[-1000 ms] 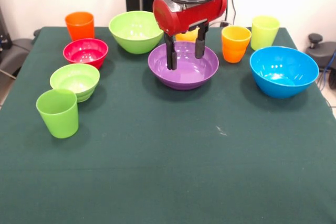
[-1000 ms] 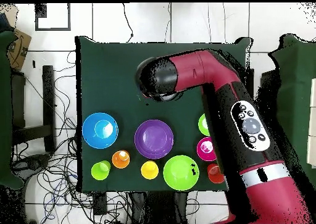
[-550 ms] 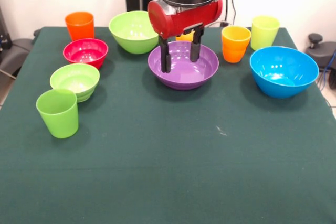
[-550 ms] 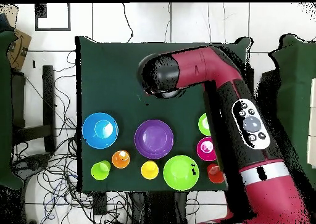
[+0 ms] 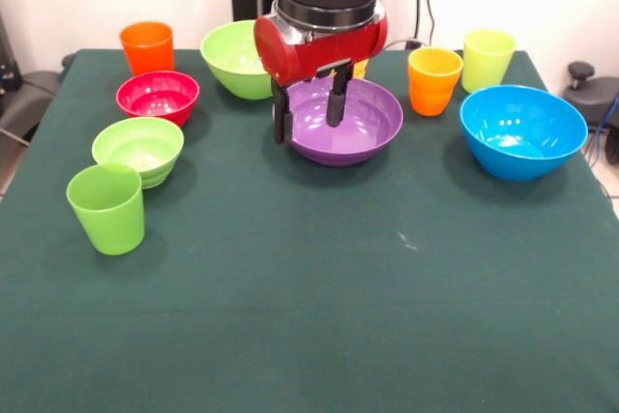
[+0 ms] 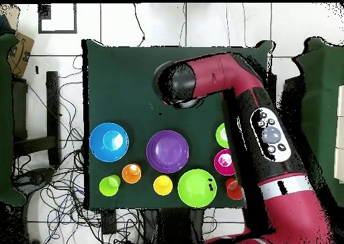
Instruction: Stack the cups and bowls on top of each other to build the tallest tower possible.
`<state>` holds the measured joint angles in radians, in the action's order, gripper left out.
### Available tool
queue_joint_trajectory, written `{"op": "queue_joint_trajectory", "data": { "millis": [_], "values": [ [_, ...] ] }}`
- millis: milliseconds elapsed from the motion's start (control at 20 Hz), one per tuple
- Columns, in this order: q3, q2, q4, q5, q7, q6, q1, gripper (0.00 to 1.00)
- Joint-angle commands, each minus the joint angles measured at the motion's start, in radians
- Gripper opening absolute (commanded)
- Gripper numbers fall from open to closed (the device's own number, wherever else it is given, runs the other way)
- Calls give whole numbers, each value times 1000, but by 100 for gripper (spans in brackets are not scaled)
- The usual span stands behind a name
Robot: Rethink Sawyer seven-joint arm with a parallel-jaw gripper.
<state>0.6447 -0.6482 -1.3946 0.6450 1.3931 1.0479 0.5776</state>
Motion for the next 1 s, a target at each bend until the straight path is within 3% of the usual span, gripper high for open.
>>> {"op": "queue_joint_trajectory", "data": {
  "millis": [50,400,650,1000],
  "values": [
    [-107,63,65,96,77,-35,-75,100],
    [-167,101,138,80,222,-92,-118,100],
    [-192,160,251,80,232,-80,-154,100],
    [-197,202,333,43,246,-64,-209,100]
  ]
}}
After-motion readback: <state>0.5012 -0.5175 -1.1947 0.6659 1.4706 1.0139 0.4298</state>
